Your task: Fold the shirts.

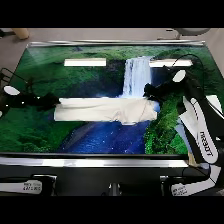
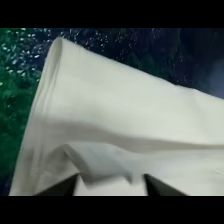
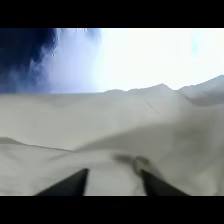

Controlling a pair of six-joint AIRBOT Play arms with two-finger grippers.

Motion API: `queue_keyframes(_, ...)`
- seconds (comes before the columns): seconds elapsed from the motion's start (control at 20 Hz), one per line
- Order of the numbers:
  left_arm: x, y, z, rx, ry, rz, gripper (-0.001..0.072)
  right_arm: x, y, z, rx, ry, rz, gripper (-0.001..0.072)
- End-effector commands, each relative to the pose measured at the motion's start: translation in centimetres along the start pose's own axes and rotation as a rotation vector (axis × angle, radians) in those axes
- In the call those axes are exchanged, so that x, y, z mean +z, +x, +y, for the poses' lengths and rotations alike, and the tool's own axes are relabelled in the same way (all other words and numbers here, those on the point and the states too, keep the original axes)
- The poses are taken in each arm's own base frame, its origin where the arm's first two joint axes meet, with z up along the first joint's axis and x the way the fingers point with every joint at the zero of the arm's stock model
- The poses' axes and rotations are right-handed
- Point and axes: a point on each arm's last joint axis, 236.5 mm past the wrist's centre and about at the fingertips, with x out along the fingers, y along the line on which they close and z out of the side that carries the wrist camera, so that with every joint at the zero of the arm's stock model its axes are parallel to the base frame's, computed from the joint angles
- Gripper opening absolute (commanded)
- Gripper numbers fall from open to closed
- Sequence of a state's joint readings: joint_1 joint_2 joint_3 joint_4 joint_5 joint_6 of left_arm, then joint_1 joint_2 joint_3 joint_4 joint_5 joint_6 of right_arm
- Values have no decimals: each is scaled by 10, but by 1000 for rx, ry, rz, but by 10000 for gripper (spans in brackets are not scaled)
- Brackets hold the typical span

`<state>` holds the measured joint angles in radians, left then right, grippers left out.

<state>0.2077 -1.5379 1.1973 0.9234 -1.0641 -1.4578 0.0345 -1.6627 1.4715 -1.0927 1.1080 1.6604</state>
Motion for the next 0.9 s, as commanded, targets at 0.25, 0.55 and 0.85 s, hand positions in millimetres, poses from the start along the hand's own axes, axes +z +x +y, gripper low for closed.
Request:
queue_keyframes(0.25,5,-20,-32,-78,91,-1,669,-69,0,-87,-269,-79,335,718)
queue_keyframes(0.55,-17,-35,-89,-116,230,-14,669,-76,50,-43,-31,60,334,710)
queue_keyframes(0.85,-64,28,-148,-142,368,65,195,-70,37,14,153,53,326,17)
